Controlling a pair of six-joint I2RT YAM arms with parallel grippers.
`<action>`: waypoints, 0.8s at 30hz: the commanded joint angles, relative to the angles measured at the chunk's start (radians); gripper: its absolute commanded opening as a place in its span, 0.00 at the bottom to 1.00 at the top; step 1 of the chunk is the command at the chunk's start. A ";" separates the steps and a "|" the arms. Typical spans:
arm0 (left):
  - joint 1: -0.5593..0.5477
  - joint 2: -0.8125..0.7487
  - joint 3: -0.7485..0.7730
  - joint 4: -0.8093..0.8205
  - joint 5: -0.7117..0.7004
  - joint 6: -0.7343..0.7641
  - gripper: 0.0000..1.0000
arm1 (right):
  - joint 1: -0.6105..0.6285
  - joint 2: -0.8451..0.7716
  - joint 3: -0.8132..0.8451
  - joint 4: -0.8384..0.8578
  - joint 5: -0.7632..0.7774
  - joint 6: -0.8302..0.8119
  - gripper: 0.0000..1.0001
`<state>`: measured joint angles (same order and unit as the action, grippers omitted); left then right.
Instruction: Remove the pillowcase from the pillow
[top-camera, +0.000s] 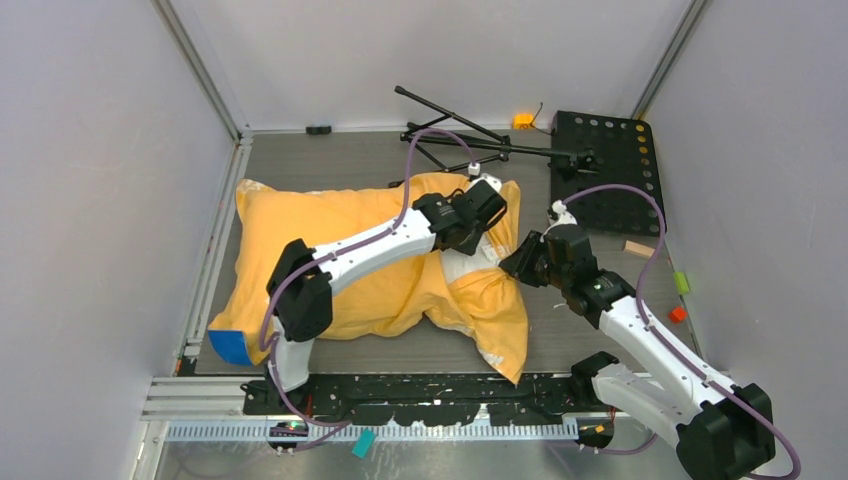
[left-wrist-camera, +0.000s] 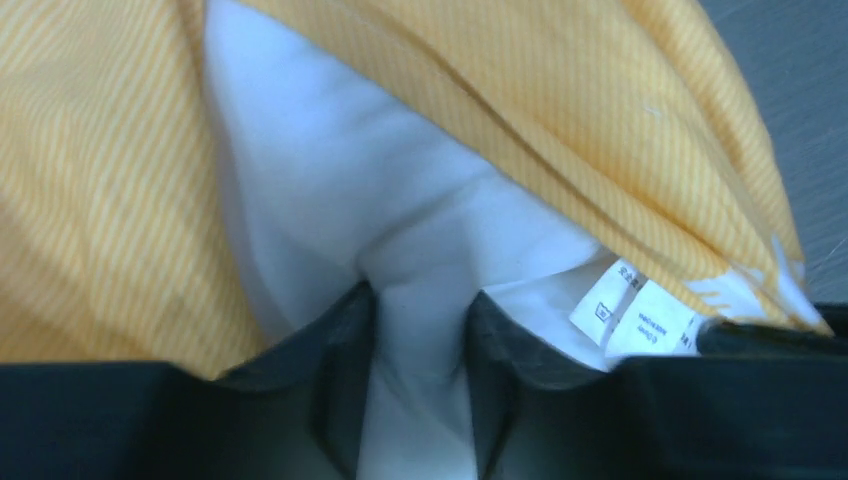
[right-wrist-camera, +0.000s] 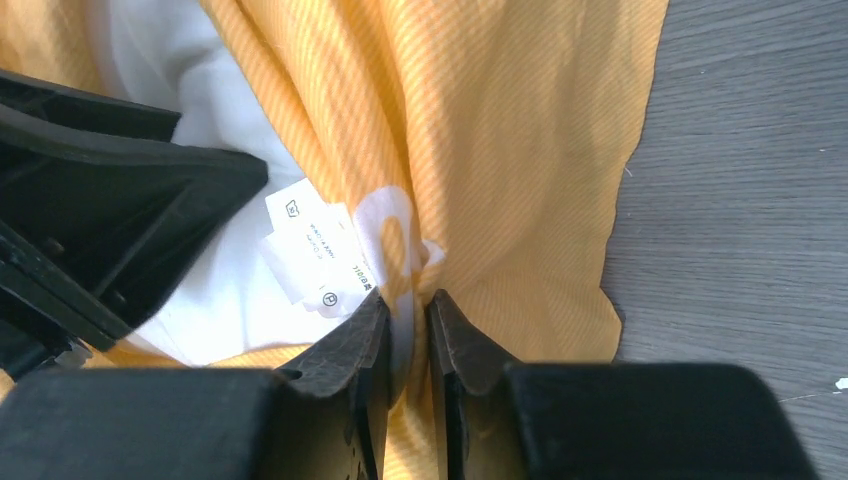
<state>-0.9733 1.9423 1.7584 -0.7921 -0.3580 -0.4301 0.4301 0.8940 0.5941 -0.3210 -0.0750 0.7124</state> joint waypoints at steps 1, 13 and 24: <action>0.022 0.011 -0.027 -0.126 -0.119 0.022 0.21 | 0.005 -0.007 0.003 -0.065 0.012 -0.010 0.24; 0.135 -0.184 -0.054 -0.044 -0.042 0.041 0.00 | 0.004 0.065 0.014 -0.142 0.096 -0.002 0.25; 0.315 -0.434 -0.251 0.134 0.107 -0.001 0.00 | 0.005 0.259 -0.038 -0.037 -0.008 0.043 0.31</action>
<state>-0.7303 1.6245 1.5379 -0.7460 -0.1371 -0.4526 0.4438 1.0824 0.6014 -0.2134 -0.1375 0.7670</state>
